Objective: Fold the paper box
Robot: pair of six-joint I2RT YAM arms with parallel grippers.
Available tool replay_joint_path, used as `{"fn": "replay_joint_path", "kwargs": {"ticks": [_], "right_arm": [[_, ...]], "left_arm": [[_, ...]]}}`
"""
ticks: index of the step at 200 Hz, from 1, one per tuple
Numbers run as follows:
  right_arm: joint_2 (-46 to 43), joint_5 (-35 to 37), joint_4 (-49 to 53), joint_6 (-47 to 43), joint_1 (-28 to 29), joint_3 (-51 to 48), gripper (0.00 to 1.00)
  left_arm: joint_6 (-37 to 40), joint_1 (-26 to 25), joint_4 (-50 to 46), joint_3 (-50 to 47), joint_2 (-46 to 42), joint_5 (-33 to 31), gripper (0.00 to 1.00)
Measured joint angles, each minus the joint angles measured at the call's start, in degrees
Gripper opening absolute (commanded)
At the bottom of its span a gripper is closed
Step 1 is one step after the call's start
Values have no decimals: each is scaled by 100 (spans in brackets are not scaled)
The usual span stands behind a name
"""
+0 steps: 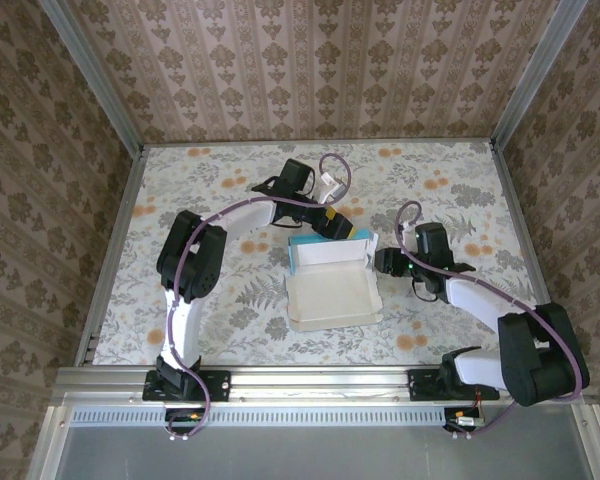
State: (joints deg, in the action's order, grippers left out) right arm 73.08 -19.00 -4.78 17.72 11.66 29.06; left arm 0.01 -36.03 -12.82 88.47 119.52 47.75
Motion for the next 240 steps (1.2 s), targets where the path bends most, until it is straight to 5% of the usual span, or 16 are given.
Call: {"fn": "replay_joint_path", "kwargs": {"ticks": [105, 240], "right_arm": [[476, 79, -33, -490, 568, 619, 40], [1130, 1939, -109, -780, 1399, 1080, 11]], "left_arm": [[9, 0, -271, 98, 13, 120, 100], [136, 66, -1154, 826, 557, 953, 100]]}}
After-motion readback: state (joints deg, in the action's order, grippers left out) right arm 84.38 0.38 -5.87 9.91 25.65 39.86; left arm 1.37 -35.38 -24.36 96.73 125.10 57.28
